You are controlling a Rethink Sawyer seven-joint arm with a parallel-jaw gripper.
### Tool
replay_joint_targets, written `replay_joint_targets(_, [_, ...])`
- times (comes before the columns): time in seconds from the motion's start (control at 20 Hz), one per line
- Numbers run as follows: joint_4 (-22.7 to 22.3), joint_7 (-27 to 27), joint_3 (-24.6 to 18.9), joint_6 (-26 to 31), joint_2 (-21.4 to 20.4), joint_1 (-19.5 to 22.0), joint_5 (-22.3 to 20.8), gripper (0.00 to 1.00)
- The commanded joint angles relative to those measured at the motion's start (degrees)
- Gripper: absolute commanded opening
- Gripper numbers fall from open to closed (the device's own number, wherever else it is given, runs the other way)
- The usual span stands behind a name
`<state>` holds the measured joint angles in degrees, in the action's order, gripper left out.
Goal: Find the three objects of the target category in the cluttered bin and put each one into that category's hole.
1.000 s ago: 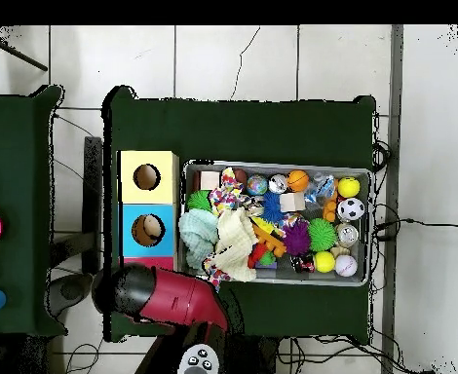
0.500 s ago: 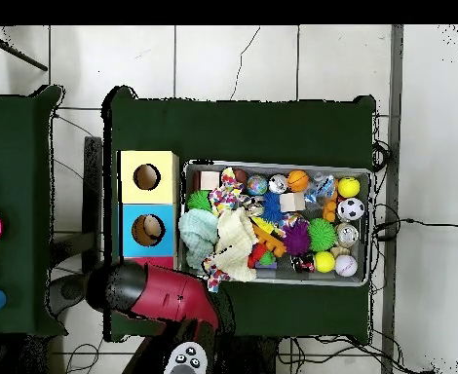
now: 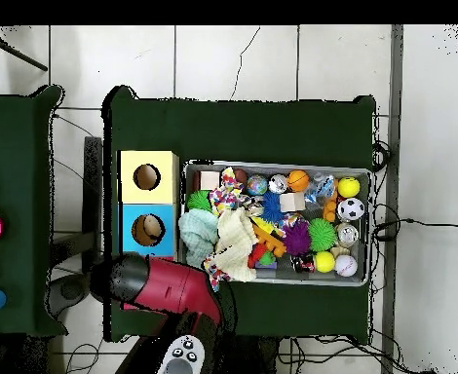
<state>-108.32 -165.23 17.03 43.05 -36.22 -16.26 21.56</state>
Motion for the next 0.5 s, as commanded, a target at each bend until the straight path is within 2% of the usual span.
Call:
replay_joint_targets(0.05, [6.2,-6.6,2.4,1.2,4.4,1.3,-4.1,0.00])
replay_joint_targets(0.1, [6.4,-6.2,2.6,1.5,4.5,1.2,-4.6,0.00])
replay_joint_targets(0.15, [5.6,-6.1,2.1,0.5,4.1,1.5,-4.1,1.00])
replay_joint_targets(0.25, [4.7,-5.8,1.4,-0.7,3.7,2.0,-3.3,1.00])
replay_joint_targets(0.5, [6.5,-7.5,3.2,3.2,4.3,1.2,-4.4,1.00])
